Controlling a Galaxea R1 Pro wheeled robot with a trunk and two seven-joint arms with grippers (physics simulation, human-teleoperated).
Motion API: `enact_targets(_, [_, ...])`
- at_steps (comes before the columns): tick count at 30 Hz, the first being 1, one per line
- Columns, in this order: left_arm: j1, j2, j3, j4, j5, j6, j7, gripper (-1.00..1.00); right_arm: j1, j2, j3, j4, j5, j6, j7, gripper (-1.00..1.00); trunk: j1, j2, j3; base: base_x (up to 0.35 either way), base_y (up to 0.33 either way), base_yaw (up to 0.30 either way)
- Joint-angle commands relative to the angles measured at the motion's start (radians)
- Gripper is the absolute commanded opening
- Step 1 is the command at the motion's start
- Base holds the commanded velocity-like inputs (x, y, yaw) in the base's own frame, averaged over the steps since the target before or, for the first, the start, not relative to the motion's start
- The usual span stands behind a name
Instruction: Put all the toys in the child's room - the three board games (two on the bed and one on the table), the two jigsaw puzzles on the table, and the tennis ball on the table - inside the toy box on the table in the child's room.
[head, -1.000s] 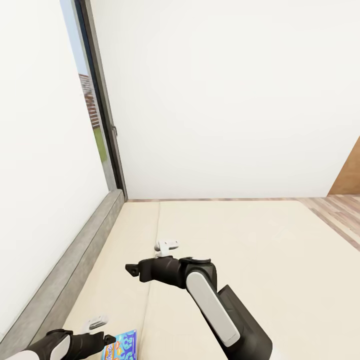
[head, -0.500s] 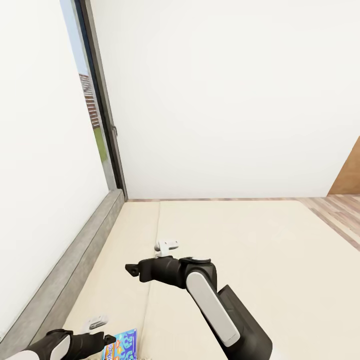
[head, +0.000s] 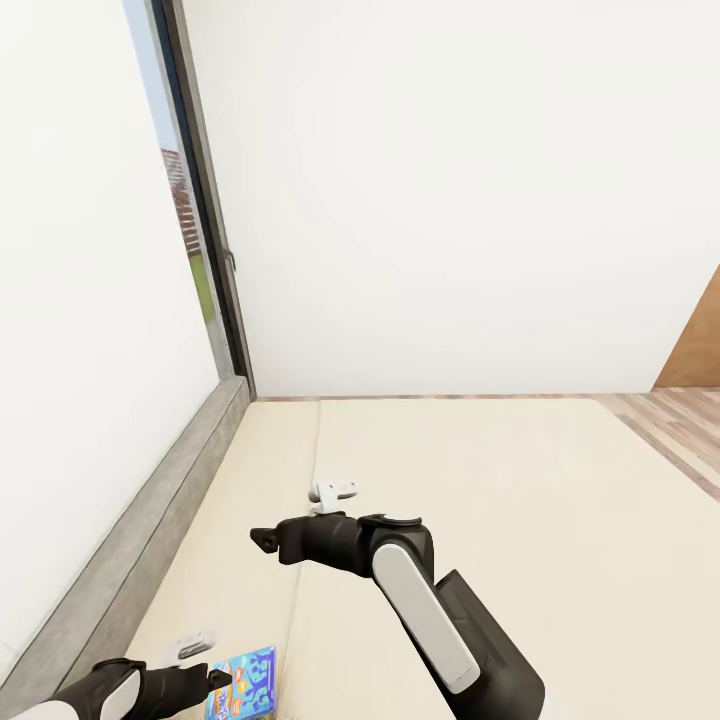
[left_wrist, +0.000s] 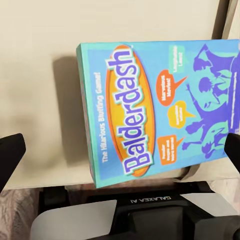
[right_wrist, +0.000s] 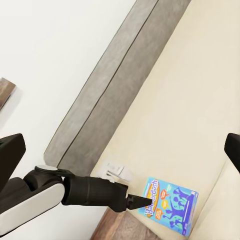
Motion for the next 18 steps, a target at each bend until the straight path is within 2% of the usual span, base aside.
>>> enact_targets(1, [0.000,0.001,-0.007,-0.001,0.010,0.007,-0.001,1.00,-0.001,0.000,0.000,-0.001,-0.010,0.002,-0.010,1.00,0.000,-0.001,-0.001,-0.004,0.000,0.000])
enact_targets(18, [0.000,0.002,-0.007,-0.001,0.010,0.006,-0.002,1.00,-0.001,0.000,0.000,-0.001,-0.010,0.002,-0.010,1.00,0.000,-0.001,-0.001,0.021,0.000,0.000])
